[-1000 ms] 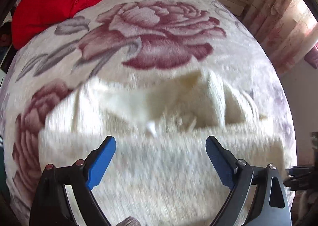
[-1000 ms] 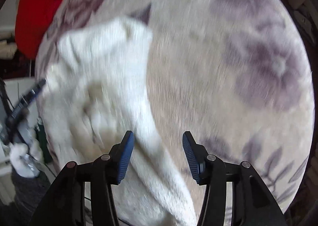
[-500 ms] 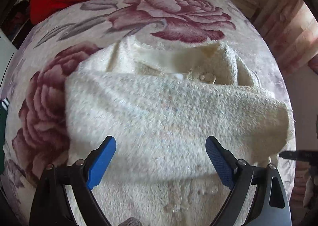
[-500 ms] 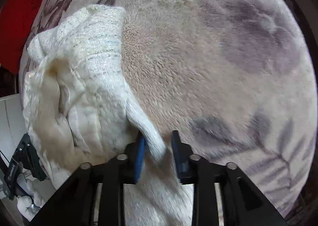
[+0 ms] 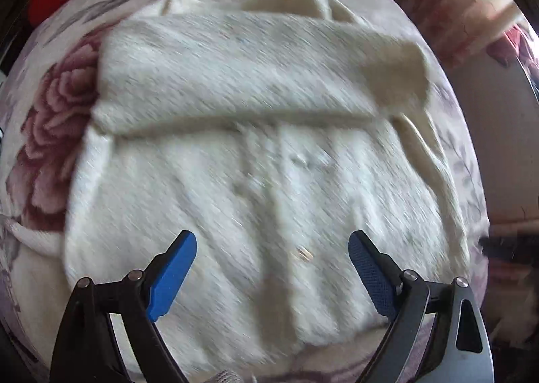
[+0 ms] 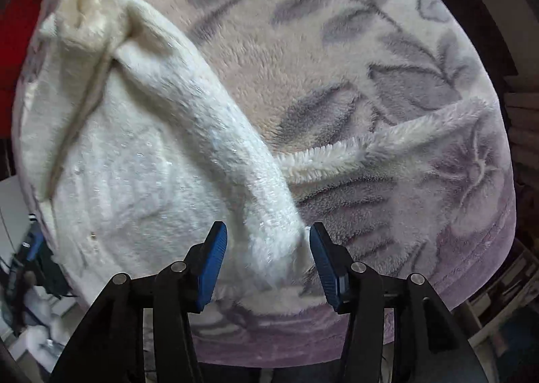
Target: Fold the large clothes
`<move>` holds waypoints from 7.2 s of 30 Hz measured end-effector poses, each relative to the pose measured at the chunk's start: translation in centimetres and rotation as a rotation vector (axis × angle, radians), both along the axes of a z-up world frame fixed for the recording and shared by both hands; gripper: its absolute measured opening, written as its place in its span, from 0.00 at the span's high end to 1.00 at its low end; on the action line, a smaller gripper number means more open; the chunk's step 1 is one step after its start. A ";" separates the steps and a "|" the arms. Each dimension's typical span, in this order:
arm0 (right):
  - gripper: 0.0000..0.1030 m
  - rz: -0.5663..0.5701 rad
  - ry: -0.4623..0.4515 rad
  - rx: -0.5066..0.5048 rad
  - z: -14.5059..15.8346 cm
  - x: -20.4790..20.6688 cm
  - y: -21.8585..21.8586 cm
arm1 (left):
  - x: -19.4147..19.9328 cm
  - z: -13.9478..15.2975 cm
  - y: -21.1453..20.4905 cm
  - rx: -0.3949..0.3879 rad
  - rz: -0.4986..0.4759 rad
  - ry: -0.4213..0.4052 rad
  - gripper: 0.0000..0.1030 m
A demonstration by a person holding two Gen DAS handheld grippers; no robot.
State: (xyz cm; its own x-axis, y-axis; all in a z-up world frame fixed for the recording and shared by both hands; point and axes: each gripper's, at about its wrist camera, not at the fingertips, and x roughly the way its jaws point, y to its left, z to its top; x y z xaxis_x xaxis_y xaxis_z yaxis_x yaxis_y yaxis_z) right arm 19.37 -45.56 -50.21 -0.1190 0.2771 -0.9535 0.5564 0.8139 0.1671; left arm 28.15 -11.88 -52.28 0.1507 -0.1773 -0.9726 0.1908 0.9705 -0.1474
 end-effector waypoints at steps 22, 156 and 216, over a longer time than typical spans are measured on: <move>0.16 0.163 -0.147 0.277 -1.8 11.4 -20.1 | -9.4 -4.6 -24.9 0.158 0.005 -0.200 0.86; 0.61 0.759 -0.195 0.083 -9.1 43.2 41.4 | 28.5 -7.1 25.6 -0.251 0.441 0.035 0.70; 0.85 0.064 -0.131 0.679 -9.7 -3.6 27.6 | -9.5 -2.4 24.5 -0.570 0.549 0.042 0.89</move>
